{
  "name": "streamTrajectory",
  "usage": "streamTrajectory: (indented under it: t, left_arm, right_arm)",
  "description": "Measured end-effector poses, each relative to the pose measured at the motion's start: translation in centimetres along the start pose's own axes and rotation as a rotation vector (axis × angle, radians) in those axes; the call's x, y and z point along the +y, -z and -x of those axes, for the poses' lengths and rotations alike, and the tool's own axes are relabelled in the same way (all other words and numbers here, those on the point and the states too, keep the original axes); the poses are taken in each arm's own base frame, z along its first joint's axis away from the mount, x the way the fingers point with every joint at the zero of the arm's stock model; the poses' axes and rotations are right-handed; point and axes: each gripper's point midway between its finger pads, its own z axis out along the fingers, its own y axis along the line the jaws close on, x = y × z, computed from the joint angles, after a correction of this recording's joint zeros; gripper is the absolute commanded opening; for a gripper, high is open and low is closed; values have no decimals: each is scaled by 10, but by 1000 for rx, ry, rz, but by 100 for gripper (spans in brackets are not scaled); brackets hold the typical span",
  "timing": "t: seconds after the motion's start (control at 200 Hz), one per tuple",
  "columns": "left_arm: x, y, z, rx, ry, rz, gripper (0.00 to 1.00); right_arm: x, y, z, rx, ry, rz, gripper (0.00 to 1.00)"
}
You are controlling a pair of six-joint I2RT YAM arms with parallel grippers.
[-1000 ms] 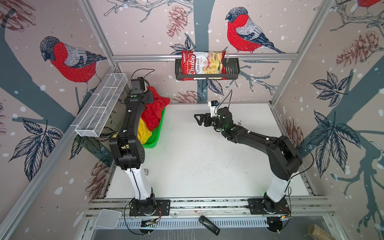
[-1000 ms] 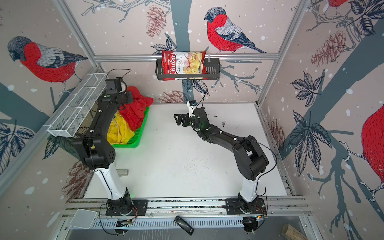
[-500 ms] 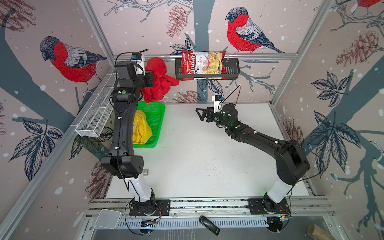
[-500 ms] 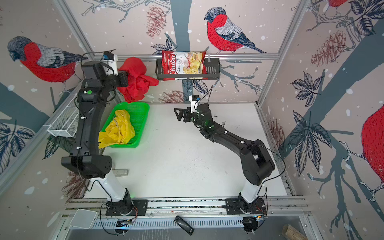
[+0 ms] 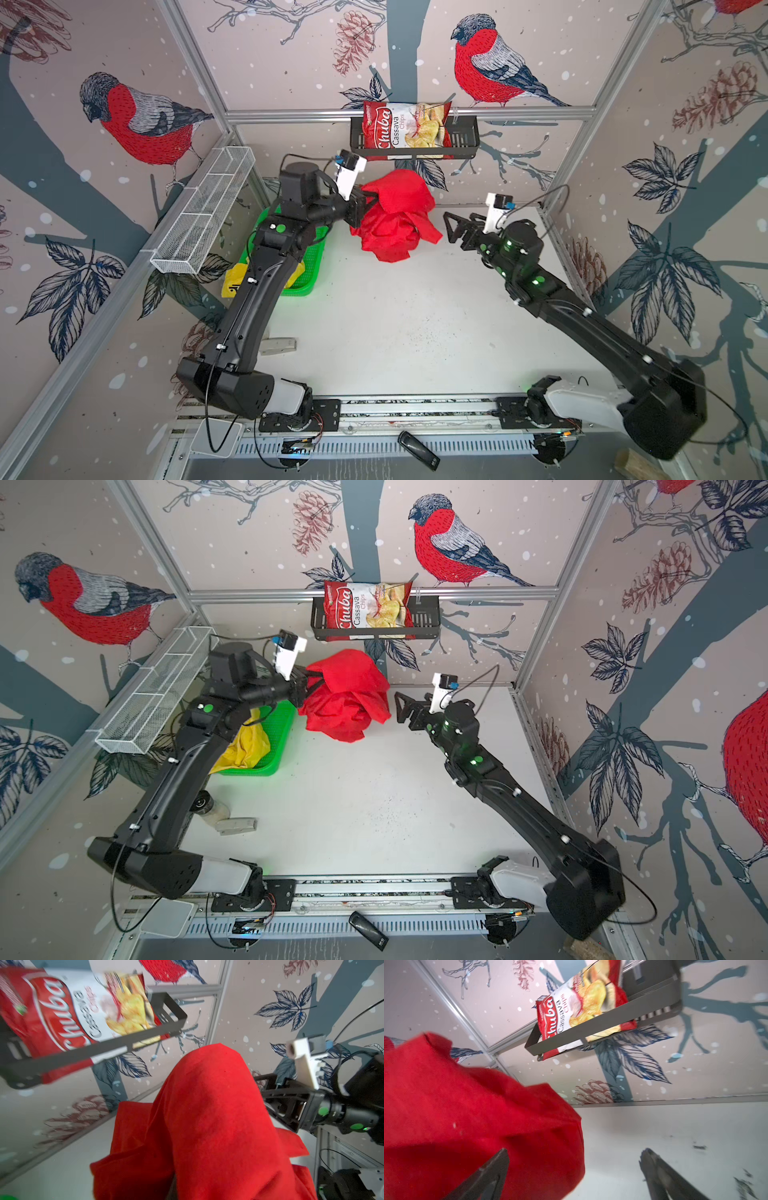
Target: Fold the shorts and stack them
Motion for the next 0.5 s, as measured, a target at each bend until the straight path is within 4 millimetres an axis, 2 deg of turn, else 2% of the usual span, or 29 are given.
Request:
streamTrajectory:
  t: [0.035,0.095,0.15,0.235,0.355,0.42,0.5]
  left_arm:
    - [-5,-8,-16,19,26,-22,27]
    - [-10,-22,-48,56,76,-46,67]
    - [-2,-31,-77,95,139,-18,96]
    - [31,-39,-119,165,241,132,97]
    - [67,-37,-155,225,330,292,98]
    - [81,-29,-173,241,375,364,98]
    - [89,-15,-197,255,438,426,98]
  right_arm:
    - [-8,11,0,-10,1,-32,100]
    - [-20,28,-3,-16,2,-83,100]
    - [-31,41,-9,-12,4,-125,100]
    - [-43,53,-18,13,11,-180,100]
    - [-51,56,-38,92,29,-224,100]
    - [-48,54,-55,155,46,-218,100]
    - [-35,49,-84,247,73,-183,100]
